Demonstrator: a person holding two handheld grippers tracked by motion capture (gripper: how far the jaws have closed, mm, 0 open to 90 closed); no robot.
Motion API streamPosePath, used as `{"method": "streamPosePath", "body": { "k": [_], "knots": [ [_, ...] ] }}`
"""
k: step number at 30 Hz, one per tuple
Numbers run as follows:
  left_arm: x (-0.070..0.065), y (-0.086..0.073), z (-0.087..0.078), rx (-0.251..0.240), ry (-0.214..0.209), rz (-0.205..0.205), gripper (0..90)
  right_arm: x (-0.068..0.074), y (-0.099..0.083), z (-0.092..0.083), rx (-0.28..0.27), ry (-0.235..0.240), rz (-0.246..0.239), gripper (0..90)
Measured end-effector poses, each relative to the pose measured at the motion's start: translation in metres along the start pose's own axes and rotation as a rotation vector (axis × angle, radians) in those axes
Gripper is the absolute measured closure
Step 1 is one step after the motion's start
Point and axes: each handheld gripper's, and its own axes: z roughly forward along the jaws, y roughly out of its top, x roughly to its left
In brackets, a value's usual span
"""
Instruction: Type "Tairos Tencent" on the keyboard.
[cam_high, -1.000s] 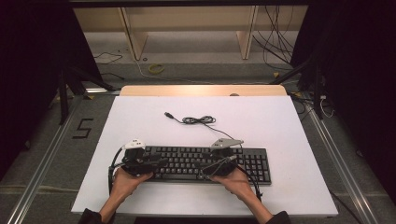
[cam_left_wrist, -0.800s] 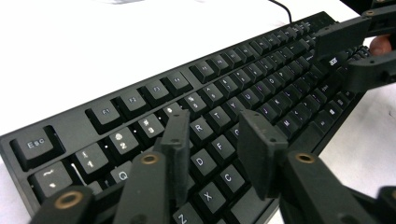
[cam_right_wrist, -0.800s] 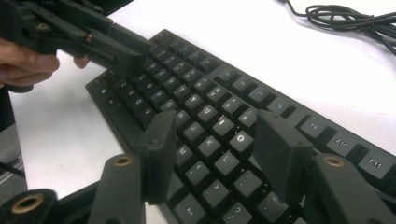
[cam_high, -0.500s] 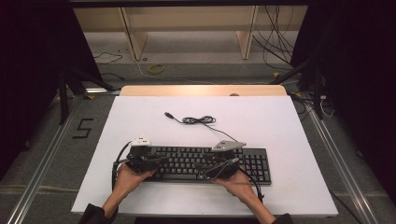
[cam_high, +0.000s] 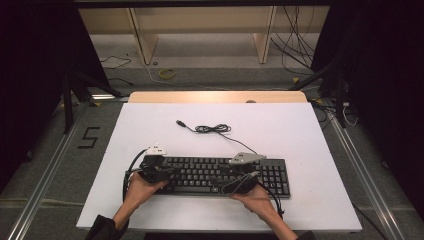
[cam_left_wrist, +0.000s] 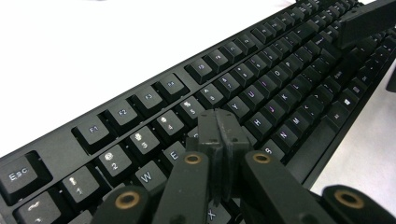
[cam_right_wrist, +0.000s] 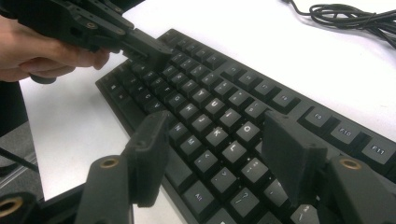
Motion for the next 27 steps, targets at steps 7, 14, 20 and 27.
{"method": "streamPosePath", "body": {
  "k": [7, 14, 20, 27],
  "knots": [
    [0.001, 0.002, 0.006, 0.019, -0.002, 0.006, 89.3, 0.001, -0.002, -0.001, -0.003, -0.005, -0.005, 41.5],
    [0.003, 0.003, 0.011, 0.032, 0.005, 0.0, 89.3, 0.001, -0.002, -0.001, -0.004, -0.006, -0.008, 41.4],
    [0.004, 0.003, 0.015, 0.039, 0.011, 0.0, 89.2, 0.001, -0.003, -0.001, -0.002, -0.002, -0.008, 41.5],
    [0.003, 0.0, 0.019, 0.044, 0.019, 0.008, 89.4, 0.001, -0.003, -0.001, -0.001, -0.004, -0.006, 41.6]
  ]
}}
